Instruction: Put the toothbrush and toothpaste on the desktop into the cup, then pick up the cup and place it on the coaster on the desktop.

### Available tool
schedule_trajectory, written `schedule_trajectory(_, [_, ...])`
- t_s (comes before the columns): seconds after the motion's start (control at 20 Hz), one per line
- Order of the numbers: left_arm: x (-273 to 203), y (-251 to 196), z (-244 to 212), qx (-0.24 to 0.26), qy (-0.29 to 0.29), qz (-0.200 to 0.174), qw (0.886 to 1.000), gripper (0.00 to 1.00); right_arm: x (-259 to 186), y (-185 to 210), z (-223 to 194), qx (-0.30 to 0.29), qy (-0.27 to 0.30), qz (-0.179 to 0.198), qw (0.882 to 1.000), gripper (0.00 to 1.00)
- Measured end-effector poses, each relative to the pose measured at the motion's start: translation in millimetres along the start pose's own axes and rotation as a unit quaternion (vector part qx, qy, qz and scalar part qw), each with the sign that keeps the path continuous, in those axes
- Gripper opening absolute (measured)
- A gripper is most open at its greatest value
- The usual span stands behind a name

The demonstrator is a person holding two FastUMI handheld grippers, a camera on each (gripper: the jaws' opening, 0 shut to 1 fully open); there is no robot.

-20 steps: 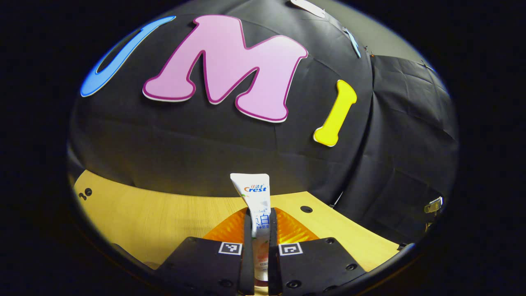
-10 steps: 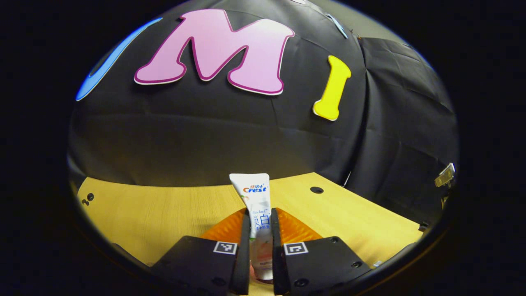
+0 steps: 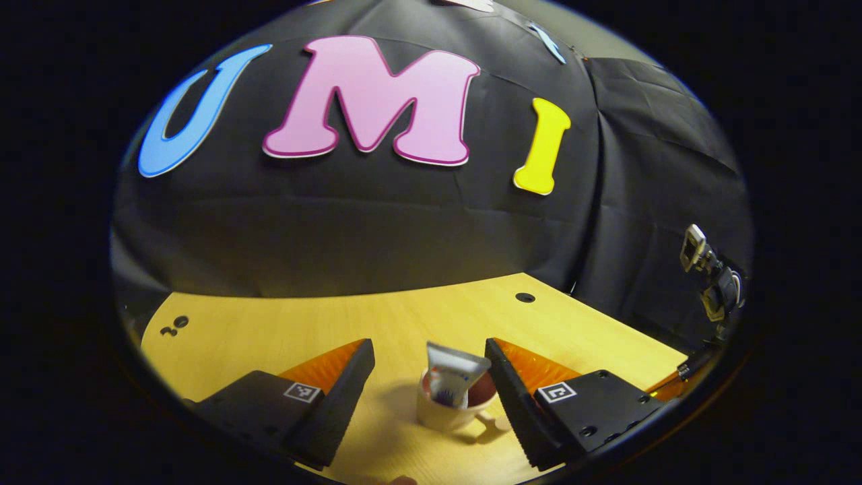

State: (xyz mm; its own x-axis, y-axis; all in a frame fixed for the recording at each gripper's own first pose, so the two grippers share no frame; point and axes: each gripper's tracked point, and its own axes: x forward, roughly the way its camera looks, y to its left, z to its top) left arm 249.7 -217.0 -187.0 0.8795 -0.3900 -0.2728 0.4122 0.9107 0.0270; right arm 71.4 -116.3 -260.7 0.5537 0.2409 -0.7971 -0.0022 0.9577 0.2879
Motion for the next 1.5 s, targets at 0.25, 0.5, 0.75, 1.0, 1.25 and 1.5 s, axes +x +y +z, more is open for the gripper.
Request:
schedule_trajectory(0.25, [-72.4,2.5,-22.8,-0.009,0.006,0.020,1.000,0.97,-1.3,33.6,61.1,-0.018,-0.077,0.029,0.996,0.05])
schedule_trajectory(0.5, [-116.2,-1.1,-48.2,-0.040,0.040,0.039,0.998,0.97,-4.3,69.6,111.5,-0.030,-0.135,0.064,0.988,0.05])
schedule_trajectory(0.75, [-147.2,1.3,-62.2,-0.063,0.056,0.057,0.995,0.98,5.6,94.2,157.9,-0.034,-0.196,0.089,0.976,0.05])
schedule_trajectory(1.0, [-171.6,1.9,-80.0,-0.062,0.077,0.071,0.993,0.98,20.9,110.2,195.8,-0.013,-0.251,0.120,0.961,0.05])
schedule_trajectory(1.25, [-168.7,-8.4,-98.4,-0.071,0.097,0.064,0.991,0.98,46.5,114.2,217.0,0.009,-0.277,0.132,0.952,0.05])
schedule_trajectory(1.5, [-149.1,-21.1,-109.4,-0.071,0.106,0.043,0.991,0.97,74.4,115.5,223.2,-0.009,-0.298,0.130,0.946,0.05])
